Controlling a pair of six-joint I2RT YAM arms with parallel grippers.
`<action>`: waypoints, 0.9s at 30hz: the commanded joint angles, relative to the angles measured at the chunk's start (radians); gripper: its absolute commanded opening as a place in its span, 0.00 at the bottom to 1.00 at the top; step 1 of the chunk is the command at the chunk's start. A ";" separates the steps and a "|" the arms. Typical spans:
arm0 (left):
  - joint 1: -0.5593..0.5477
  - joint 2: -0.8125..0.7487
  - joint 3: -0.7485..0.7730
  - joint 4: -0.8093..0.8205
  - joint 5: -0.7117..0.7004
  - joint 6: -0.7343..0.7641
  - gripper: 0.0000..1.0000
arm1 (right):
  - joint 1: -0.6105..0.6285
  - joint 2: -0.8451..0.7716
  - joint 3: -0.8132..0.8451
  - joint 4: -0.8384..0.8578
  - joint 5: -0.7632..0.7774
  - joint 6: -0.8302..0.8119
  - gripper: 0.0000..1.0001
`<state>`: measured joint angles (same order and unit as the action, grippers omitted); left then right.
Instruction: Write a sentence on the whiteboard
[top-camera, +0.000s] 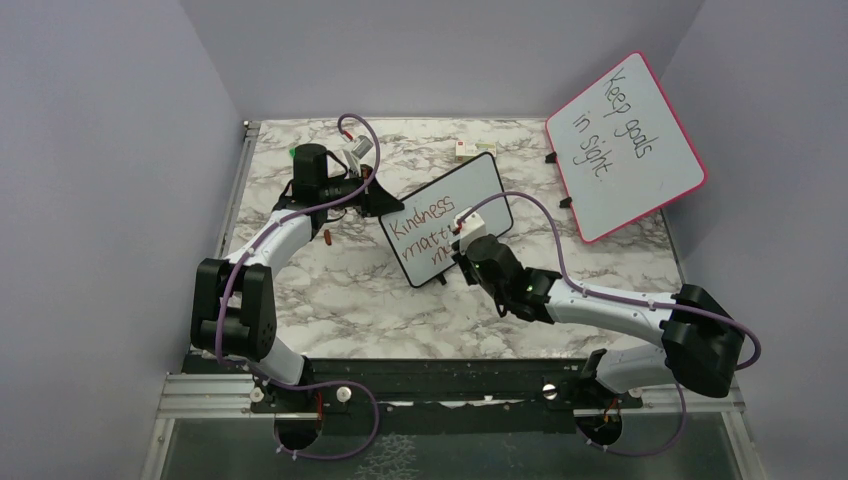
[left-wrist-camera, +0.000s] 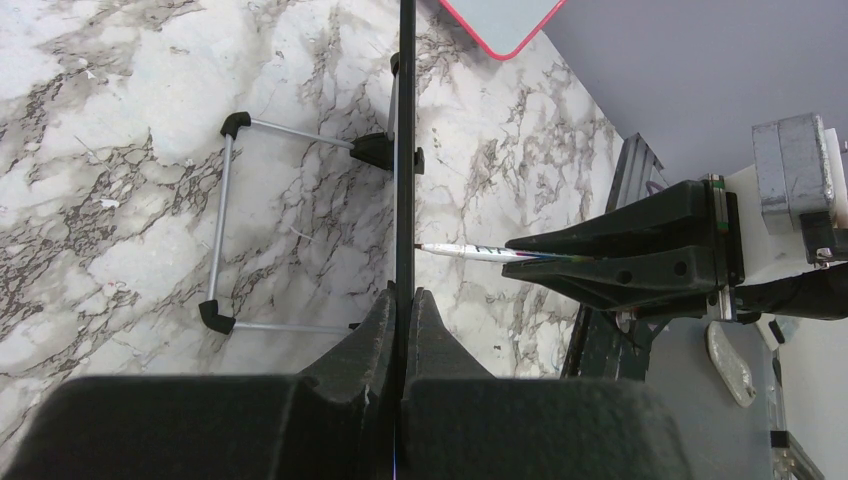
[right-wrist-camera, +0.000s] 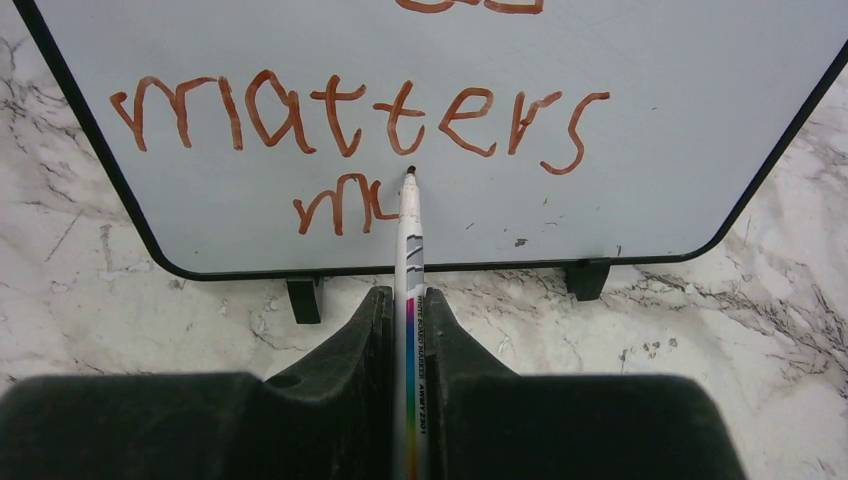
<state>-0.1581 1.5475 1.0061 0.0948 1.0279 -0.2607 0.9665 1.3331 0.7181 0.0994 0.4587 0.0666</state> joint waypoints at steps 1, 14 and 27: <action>0.000 -0.003 0.000 -0.073 -0.020 0.023 0.00 | -0.008 -0.010 0.030 0.025 0.001 -0.002 0.01; 0.000 0.002 0.002 -0.073 -0.020 0.023 0.00 | -0.008 -0.014 -0.035 -0.054 -0.012 0.057 0.01; 0.000 0.000 0.000 -0.073 -0.020 0.023 0.00 | -0.009 -0.026 -0.045 -0.043 0.041 0.059 0.01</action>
<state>-0.1581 1.5475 1.0061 0.0948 1.0279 -0.2607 0.9665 1.3319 0.6846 0.0570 0.4599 0.1158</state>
